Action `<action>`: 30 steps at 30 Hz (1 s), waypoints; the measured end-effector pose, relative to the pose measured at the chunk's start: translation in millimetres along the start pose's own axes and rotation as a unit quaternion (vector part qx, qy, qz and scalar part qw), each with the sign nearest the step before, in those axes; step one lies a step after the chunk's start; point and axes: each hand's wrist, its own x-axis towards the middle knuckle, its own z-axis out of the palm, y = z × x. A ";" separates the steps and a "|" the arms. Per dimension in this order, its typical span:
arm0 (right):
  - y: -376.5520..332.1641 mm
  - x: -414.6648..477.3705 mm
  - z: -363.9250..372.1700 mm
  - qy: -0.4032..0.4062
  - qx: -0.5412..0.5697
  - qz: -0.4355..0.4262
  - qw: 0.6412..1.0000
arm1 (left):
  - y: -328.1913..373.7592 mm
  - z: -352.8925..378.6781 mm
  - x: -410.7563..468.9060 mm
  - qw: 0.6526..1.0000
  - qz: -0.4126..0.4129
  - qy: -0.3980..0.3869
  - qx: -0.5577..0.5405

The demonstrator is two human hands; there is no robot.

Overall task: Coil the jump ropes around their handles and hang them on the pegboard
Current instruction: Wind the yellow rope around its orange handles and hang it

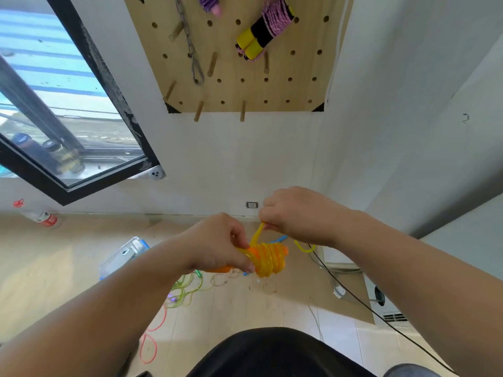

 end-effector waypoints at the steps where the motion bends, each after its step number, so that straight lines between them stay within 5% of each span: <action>1: -5.5 2.2 -1.2 -0.005 -0.005 0.014 1.000 | 0.4 0.3 4.3 0.998 0.006 0.037 0.041; 7: -34.3 2.5 -1.5 0.027 0.017 0.100 0.995 | -8.5 -3.9 25.4 0.987 -0.019 0.160 -0.017; 10: -40.8 -4.6 10.1 0.089 0.075 0.132 0.984 | -7.6 -3.9 29.5 0.960 -0.047 0.202 -0.186; 14: -36.2 -16.1 19.2 0.191 0.093 0.168 0.963 | -5.5 -3.8 26.9 0.919 -0.069 0.178 -0.345; 20: -37.8 -19.3 13.1 0.236 0.034 0.191 0.952 | 4.3 5.9 28.0 0.888 -0.097 0.125 -0.432; 23: -36.3 -14.3 8.0 0.205 0.061 0.256 0.943 | 9.3 11.0 31.8 0.890 -0.099 0.160 -0.416; 27: -30.4 -16.6 10.1 0.095 0.240 0.341 0.904 | 8.2 6.2 37.7 0.929 -0.058 0.301 -0.207; 30: -30.4 -19.8 8.3 0.024 0.252 0.350 0.902 | 5.6 -3.6 37.5 0.942 -0.018 0.324 -0.091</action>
